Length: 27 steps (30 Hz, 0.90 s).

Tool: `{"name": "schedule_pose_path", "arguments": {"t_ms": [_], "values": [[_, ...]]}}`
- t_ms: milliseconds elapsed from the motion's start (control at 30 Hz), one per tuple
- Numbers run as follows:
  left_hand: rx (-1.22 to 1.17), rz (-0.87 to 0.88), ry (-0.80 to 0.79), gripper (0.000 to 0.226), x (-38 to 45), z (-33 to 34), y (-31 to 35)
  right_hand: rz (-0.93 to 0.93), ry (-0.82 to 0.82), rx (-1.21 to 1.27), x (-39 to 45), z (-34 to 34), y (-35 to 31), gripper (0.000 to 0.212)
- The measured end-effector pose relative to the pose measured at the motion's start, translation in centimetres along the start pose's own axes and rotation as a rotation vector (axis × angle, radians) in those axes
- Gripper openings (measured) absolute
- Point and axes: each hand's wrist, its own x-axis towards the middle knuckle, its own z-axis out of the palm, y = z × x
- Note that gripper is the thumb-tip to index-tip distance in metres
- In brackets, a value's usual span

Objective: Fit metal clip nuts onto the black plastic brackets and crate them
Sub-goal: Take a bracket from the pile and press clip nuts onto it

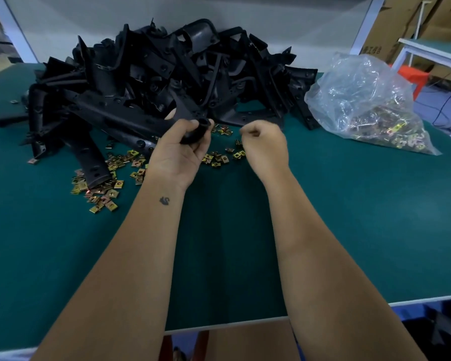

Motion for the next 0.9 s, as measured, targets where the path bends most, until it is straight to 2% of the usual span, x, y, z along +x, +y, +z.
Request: {"name": "schedule_pose_path", "arguments": {"t_ms": [100, 167, 233, 333, 567, 733, 900], "values": [[0.032, -0.070, 0.017, 0.017, 0.2, -0.3, 0.0, -0.140, -0.083, -0.419, -0.1, 0.6, 0.3, 0.029], [0.074, -0.094, 0.039, 0.026, 0.4, -0.4, -0.1, -0.169, -0.126, -0.553, -0.1, 0.8, 0.3, 0.025], [0.103, -0.089, 0.054, 0.026, 0.7, -0.4, -0.1, -0.173, -0.120, -0.555, -0.2, 0.8, 0.4, 0.022], [0.149, -0.048, 0.067, 0.007, 1.0, -0.3, -0.2, -0.187, -0.097, -0.532, -0.2, 0.8, 0.3, 0.017], [0.156, -0.003, 0.102, 0.045, 1.3, -0.7, -0.2, -0.210, -0.159, -0.496, -0.6, 0.9, 0.0, 0.022], [0.166, -0.026, 0.095, 0.007, 1.1, -0.5, -0.1, -0.237, -0.189, -0.461, -0.5, 1.0, 0.1, 0.017], [0.110, -0.073, 0.102, 0.019, 1.0, -0.5, 0.0, -0.277, -0.159, -0.447, -0.4, 1.4, 0.3, 0.011]]}}
